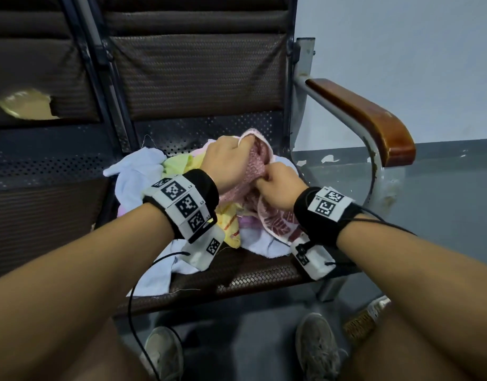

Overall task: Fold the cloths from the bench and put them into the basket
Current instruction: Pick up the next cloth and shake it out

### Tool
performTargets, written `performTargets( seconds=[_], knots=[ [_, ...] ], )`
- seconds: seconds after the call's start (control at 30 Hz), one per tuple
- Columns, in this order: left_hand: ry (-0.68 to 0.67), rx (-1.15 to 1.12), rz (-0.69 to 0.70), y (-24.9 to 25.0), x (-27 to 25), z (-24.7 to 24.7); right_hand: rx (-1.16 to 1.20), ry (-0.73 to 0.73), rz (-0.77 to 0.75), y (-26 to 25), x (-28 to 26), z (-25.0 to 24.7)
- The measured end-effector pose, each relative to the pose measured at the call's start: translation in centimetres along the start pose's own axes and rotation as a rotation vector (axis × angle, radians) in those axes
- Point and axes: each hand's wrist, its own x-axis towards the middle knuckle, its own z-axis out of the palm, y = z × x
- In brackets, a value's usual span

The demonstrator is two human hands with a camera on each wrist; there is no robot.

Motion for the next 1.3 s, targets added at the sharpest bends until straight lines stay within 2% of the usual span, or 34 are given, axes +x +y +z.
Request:
performTargets(
  seconds=[0.1,0.2,0.33,0.43,0.5,0.6,0.7,0.8,0.9,1.03,1.17,1.2,1.3],
  knots=[
    [0.067,-0.081,0.041,1.4,0.6,-1.0,0.021,0.192,-0.011,-0.4,1.4,-2.7],
    [0.095,-0.204,0.067,2.9,1.9,-3.0,0.085,0.318,-0.144,-1.7,2.8,-6.3],
    [0.138,-0.163,0.191,5.6,3.2,-5.7,0.180,0.212,-0.270,-3.7,4.4,-10.5],
    [0.148,-0.079,0.252,6.3,3.5,-6.4,0.097,0.187,-0.320,-4.7,4.9,-11.4],
    [0.153,-0.111,0.197,5.9,3.7,-6.2,-0.017,0.195,-0.306,-4.8,5.0,-10.8],
    [0.141,-0.325,0.017,3.9,4.2,-5.6,-0.168,0.267,-0.218,-4.1,4.9,-9.0],
    [0.132,-0.426,-0.132,2.0,3.9,-4.8,-0.117,0.306,-0.151,-3.8,3.5,-7.0],
    [0.096,-0.596,-0.229,0.9,3.1,-4.0,0.004,0.265,-0.076,-4.1,1.9,-4.5],
    [-0.012,-0.667,-0.256,0.8,2.1,-3.3,-0.004,0.172,-0.035,-4.2,1.2,-2.4],
    [-0.026,-0.703,-0.239,0.6,2.2,-3.1,0.145,0.115,-0.008,-4.1,1.3,-1.1],
    [0.104,-0.707,-0.230,-0.6,2.9,-3.3,0.265,0.195,0.047,-3.4,2.0,-0.9],
    [0.164,-0.650,-0.235,-1.1,3.1,-3.4,0.226,0.198,0.047,-3.1,2.1,-1.0],
    [0.371,-0.390,-0.200,-2.8,3.5,-4.2,-0.092,0.139,0.051,-2.0,2.1,-1.3]
  ],
)
